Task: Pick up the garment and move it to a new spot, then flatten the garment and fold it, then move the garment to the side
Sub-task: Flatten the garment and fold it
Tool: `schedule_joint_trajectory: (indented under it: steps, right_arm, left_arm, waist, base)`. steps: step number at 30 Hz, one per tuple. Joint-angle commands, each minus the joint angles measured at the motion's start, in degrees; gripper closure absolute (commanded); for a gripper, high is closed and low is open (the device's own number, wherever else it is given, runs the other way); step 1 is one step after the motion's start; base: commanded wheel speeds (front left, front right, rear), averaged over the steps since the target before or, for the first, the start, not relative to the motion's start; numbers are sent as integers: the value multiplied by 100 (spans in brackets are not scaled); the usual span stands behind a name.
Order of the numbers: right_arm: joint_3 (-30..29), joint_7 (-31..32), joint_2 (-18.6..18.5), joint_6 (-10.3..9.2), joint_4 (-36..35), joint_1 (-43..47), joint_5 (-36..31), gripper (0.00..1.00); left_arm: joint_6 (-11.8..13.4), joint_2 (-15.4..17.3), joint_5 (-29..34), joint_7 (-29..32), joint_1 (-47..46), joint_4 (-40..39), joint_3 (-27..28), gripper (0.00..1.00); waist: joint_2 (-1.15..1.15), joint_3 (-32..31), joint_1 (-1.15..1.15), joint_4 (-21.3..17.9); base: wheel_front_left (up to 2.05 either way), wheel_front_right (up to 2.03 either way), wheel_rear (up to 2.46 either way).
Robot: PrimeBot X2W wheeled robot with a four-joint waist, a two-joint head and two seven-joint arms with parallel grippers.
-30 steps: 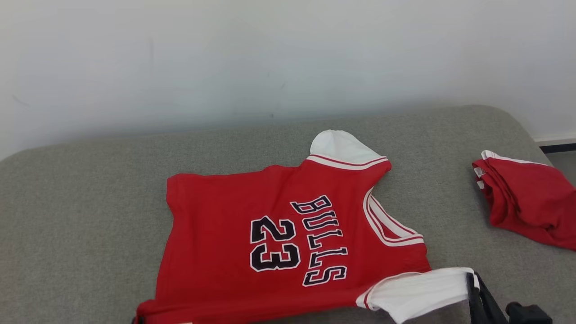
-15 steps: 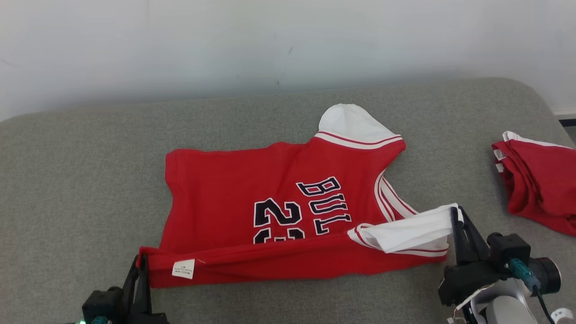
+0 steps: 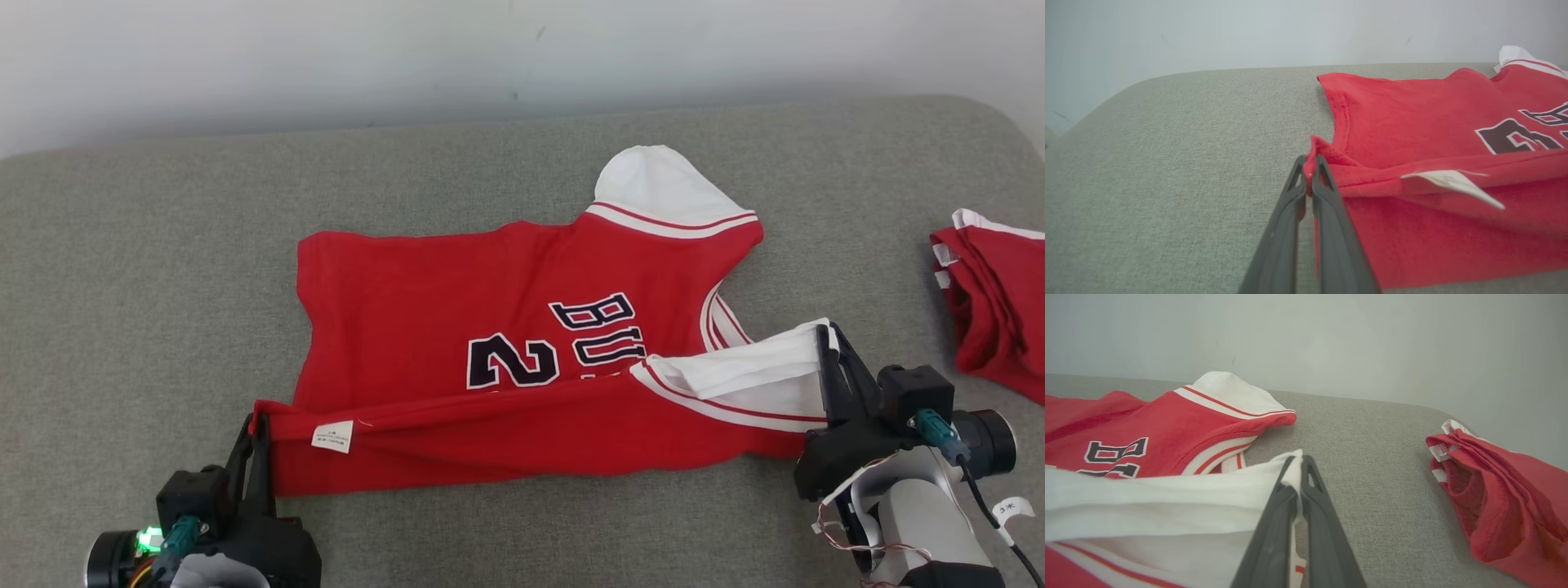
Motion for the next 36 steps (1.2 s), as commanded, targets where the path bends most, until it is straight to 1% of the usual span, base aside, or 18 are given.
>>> schedule_joint_trajectory:
  steps: [1, 7, 8, 9, 10, 13, 17, 20, 25, 29, 31, 36]
  right_arm:
    - [-27, 1, -12, -18, 43, -71, -11, 100]
    - [-2, 0, 19, -18, 169, -212, -109, 100]
    - [-7, 0, 26, -18, 175, -227, -121, 87]
    - [-6, 0, 53, -18, 178, -238, -127, 33]
    - [-6, 0, 67, -18, 182, -239, -134, 0]
    - [-117, 0, 52, -18, 141, -240, -109, 0]
    - [-288, 1, 77, -18, -104, -182, -85, 0]
    - [-401, 0, 132, -18, -325, 16, -71, 0]
    - [-493, 1, 203, -18, -567, 328, 27, 0]
    - [-500, 1, 221, -18, -771, 704, 128, 0]
    - [-388, 0, 245, -18, -820, 869, 161, 0]
    - [-298, 0, 290, -18, -706, 1112, 238, 0]
  left_arm:
    - [38, 18, 20, -16, -105, 20, 28, 100]
    - [42, 5, -12, -16, -173, 142, 43, 100]
    - [37, 1, -34, -16, -185, 172, 45, 100]
    - [40, 1, -40, -16, -198, 174, 46, 63]
    - [54, -3, -56, -16, -190, 193, 53, 0]
    - [98, -18, -63, -16, -167, 133, 43, 0]
    - [150, -31, -48, -16, -26, -94, 26, 0]
    - [201, -44, -77, -16, 219, -307, 2, 0]
    - [244, -49, -141, -16, 408, -353, -60, 0]
    - [257, -55, -254, -16, 570, -369, -207, 0]
    - [300, -50, -315, -16, 629, -382, -259, 0]
    - [377, -52, -442, -16, 689, -380, -363, 0]
  waist:
    - [-1, 54, -1, 24]
    - [-1, 108, -1, 18]
    - [-1, 115, -1, 16]
    - [-1, 121, -1, 15]
    - [-1, 128, -1, 16]
    - [-1, 146, -1, 29]
    - [-1, 163, -1, 40]
    - [-1, 145, -1, 45]
    - [-1, 104, -1, 45]
    - [-1, 57, -1, 34]
    - [-1, 45, -1, 18]
    - [-1, 49, -1, 1]
  base:
    - [0, 0, 0]
    - [0, 0, 0]
    - [0, 0, 0]
    - [0, 0, 0]
    - [0, 0, 0]
    - [0, 0, 0]
    - [0, 0, 0]
    - [0, 0, 0]
    - [0, 0, 0]
    - [0, 0, 0]
    - [0, 0, 0]
    - [0, 0, 0]
